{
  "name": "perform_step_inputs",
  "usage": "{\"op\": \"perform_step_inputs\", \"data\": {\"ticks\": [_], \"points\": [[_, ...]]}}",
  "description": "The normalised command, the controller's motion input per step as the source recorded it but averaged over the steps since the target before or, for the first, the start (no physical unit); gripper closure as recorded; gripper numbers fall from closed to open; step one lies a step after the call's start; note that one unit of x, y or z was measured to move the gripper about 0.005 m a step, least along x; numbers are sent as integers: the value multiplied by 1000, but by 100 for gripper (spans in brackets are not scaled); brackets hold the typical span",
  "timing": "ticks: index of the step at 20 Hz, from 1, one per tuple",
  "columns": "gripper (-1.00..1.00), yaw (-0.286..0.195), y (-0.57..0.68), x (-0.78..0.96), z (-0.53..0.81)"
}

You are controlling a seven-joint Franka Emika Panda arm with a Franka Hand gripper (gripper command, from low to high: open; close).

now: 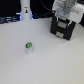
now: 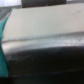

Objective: Open the kcup holder, insert the kcup into the holder, and close the kcup holder

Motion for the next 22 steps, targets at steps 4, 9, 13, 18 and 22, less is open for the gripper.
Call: {"op": "perform_step_inputs", "data": {"ticks": [4, 9, 13, 18, 22], "points": [[100, -67, -288, 906, 239], [100, -84, -304, 913, 170], [100, -82, -251, 922, 149], [100, -82, -292, 937, 184], [100, -85, -304, 937, 195]]}}
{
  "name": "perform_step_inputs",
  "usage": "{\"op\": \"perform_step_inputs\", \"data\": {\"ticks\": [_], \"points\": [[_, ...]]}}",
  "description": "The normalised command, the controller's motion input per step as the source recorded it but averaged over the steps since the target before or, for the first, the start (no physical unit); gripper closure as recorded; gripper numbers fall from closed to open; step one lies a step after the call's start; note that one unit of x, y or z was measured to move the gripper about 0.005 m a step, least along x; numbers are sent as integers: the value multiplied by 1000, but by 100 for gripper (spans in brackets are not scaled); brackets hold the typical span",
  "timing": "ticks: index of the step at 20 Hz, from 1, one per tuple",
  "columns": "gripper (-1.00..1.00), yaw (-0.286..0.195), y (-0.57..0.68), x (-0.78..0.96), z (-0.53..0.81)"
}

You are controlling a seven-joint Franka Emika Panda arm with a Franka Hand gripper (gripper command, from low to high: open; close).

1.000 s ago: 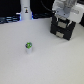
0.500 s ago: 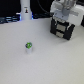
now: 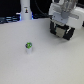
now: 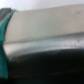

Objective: Open the kcup holder, insert the kcup into the holder, and close the kcup holder

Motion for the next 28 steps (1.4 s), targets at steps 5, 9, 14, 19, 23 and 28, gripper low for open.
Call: {"op": "perform_step_inputs", "data": {"ticks": [5, 9, 14, 19, 23, 28], "points": [[100, -89, -351, 923, 150], [100, -89, -392, 910, 113], [100, -86, -402, 897, 94], [100, -84, -413, 853, 92], [-100, -75, -307, 609, 100], [-100, -36, -17, 92, 76]]}}
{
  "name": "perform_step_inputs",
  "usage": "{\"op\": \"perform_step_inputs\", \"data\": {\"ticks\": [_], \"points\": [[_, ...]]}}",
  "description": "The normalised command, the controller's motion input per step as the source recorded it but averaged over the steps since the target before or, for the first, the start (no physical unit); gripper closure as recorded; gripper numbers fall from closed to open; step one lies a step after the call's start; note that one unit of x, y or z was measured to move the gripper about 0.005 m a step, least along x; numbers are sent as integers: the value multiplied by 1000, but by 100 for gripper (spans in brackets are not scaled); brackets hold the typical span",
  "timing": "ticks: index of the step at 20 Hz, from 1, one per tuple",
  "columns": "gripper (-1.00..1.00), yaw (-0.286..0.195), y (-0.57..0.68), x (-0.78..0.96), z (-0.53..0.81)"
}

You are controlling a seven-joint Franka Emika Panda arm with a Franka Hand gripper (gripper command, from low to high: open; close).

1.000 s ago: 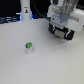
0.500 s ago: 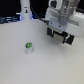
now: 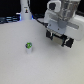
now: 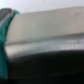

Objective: Open the kcup holder, insert the kcup into the holder, and close the kcup holder

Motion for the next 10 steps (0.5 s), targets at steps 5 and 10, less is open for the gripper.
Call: {"op": "perform_step_inputs", "data": {"ticks": [5, 10], "points": [[-100, -122, -164, 174, 428], [-100, -184, -388, 101, 452]]}}
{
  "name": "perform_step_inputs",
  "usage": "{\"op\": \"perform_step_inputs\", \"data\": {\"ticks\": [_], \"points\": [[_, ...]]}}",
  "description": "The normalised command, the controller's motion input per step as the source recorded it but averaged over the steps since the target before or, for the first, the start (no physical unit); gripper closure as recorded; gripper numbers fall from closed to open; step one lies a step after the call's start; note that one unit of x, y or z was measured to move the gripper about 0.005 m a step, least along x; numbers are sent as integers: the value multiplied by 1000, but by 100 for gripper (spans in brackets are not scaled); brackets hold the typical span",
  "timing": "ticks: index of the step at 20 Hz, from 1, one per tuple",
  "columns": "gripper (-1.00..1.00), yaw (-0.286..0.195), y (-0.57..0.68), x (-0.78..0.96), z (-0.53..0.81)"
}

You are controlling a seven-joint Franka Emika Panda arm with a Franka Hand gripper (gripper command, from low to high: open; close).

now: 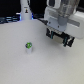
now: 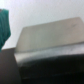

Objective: Open the kcup holder, insert the kcup into the holder, and close the kcup holder

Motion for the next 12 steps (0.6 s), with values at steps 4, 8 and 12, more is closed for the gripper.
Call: {"op": "perform_step_inputs", "data": {"ticks": [4, 8, 12], "points": [[-100, -246, -446, 6, 406], [-100, -286, -372, -20, 356], [-100, -296, -375, -84, 222]]}}
